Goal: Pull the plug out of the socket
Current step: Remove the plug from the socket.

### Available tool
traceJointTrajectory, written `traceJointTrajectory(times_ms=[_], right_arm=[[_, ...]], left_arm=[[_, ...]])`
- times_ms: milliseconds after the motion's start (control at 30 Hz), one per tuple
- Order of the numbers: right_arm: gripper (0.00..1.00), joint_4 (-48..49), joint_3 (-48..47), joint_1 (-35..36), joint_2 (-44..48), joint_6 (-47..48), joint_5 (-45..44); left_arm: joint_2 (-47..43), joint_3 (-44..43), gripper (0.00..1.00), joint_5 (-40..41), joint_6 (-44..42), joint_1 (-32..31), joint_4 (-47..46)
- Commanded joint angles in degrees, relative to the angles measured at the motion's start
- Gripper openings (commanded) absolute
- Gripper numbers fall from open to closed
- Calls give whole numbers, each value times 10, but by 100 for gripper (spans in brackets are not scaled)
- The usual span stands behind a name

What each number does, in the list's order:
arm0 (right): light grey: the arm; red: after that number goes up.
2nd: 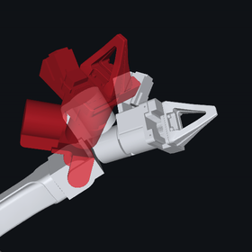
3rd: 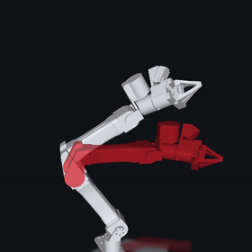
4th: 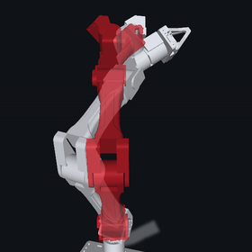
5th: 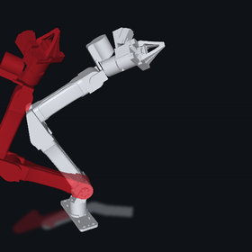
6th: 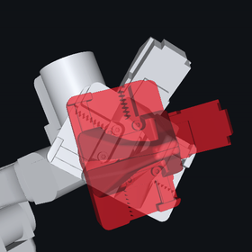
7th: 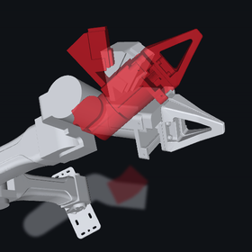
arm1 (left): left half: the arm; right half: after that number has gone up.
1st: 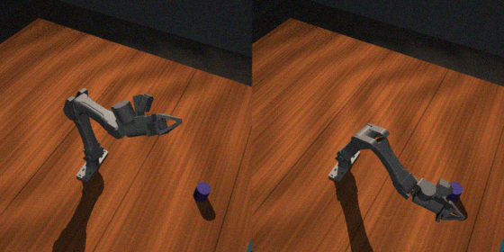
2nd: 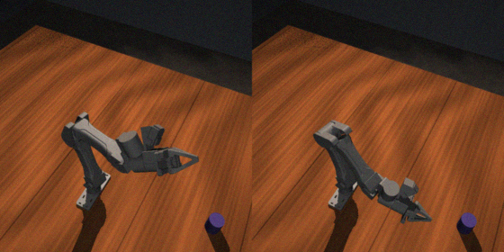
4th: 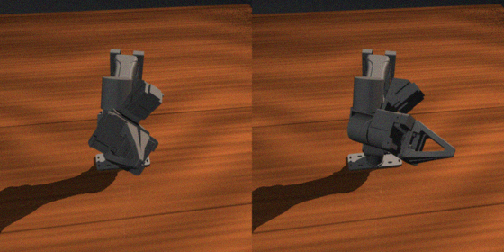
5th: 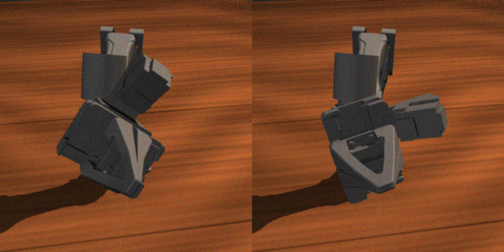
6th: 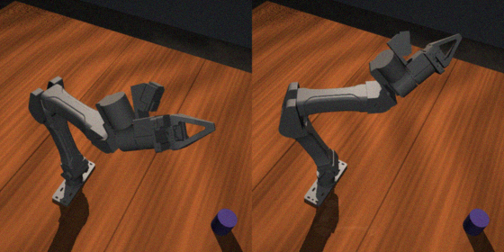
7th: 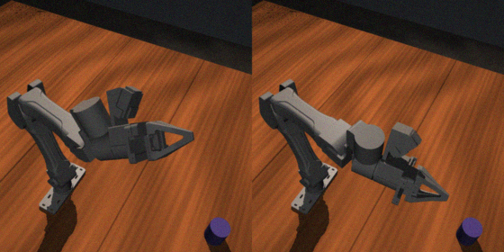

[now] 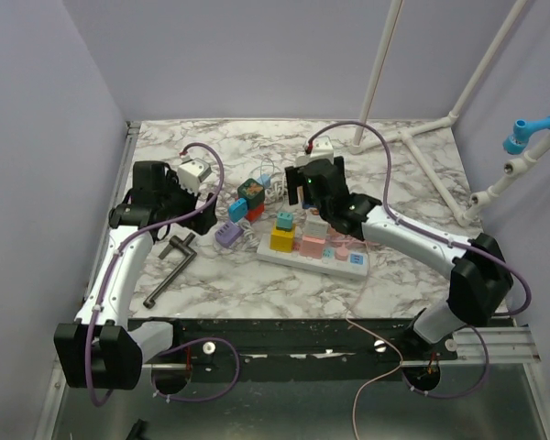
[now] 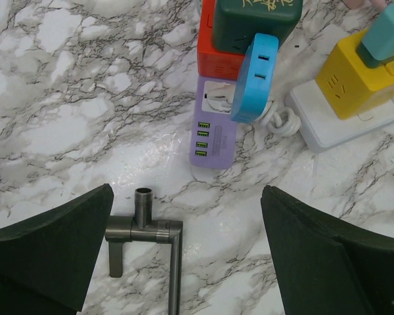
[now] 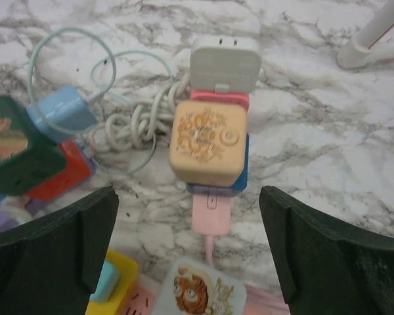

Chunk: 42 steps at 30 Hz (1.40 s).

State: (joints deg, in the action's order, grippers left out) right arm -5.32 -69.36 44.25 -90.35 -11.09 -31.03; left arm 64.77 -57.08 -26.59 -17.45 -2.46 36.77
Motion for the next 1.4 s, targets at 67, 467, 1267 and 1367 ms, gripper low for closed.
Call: traceJointTrajectory(times_ms=[67, 467, 1267, 1367], right_arm=[[98, -64, 79, 32, 63, -69, 21], [97, -99, 140, 119, 88, -123, 34], [100, -16, -20, 140, -23, -20, 21], [100, -2, -23, 168, -54, -11, 18]], left_arm=[[-11, 6, 99, 23, -14, -24, -18], [-44, 8, 99, 21, -34, -55, -16], [-12, 60, 99, 41, -67, -19, -71], [7, 33, 98, -10, -53, 19, -55]])
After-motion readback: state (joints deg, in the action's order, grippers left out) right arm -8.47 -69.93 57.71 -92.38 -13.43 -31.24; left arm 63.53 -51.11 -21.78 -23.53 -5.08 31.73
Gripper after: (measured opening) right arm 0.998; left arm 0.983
